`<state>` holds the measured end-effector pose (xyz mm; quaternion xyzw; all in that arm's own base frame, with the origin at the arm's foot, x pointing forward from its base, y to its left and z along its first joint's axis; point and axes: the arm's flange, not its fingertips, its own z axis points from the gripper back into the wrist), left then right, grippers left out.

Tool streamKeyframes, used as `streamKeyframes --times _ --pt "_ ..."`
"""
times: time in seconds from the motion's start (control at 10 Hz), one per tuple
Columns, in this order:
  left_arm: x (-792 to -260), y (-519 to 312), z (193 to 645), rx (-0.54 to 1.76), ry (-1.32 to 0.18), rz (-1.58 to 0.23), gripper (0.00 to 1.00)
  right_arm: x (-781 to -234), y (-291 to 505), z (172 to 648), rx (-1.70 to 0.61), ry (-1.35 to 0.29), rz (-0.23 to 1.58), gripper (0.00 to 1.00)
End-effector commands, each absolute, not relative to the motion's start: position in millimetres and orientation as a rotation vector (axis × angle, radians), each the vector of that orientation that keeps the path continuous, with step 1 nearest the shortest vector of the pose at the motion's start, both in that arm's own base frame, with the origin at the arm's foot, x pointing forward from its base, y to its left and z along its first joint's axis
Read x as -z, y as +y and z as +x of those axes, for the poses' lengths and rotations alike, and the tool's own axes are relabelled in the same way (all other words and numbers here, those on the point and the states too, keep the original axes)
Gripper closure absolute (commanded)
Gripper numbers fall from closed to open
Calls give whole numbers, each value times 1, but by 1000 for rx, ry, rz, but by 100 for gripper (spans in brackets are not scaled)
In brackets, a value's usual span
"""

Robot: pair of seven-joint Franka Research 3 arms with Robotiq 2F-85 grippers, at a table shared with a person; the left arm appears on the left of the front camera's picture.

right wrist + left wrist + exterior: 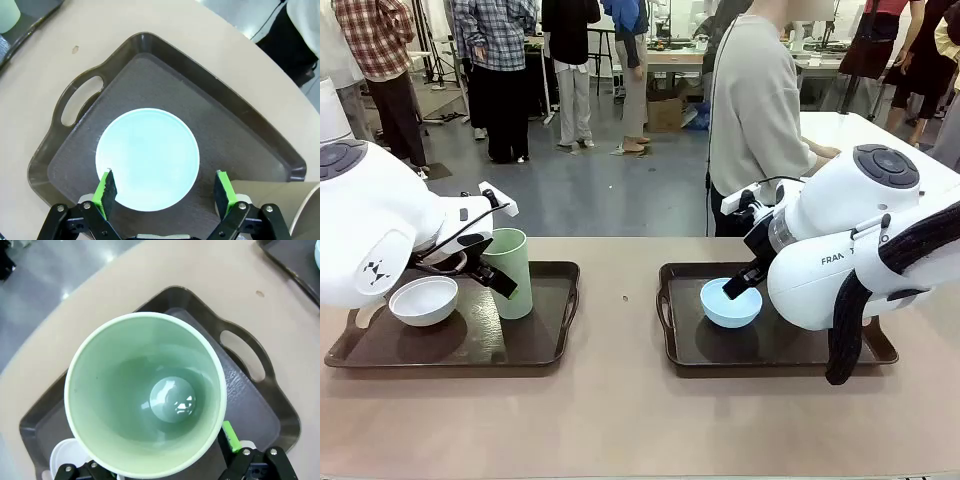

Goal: Set up a tray with a mat and arrange the tableware.
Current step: Pick up the Picnic Bowl and Reusable plastic cup from the Handle tray in front of the human's position and hold them in the air.

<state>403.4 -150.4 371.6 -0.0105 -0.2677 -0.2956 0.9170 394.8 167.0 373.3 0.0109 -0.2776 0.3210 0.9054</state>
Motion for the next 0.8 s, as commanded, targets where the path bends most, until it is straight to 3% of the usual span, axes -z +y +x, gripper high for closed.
streamKeyframes --times 0.0,0.7 --pt "-372 -150 403 608 -551 -22 0 -373 167 395 -663 -573 23 0" --pt "-372 -150 403 608 -551 -22 0 -373 167 395 -663 -573 23 0"
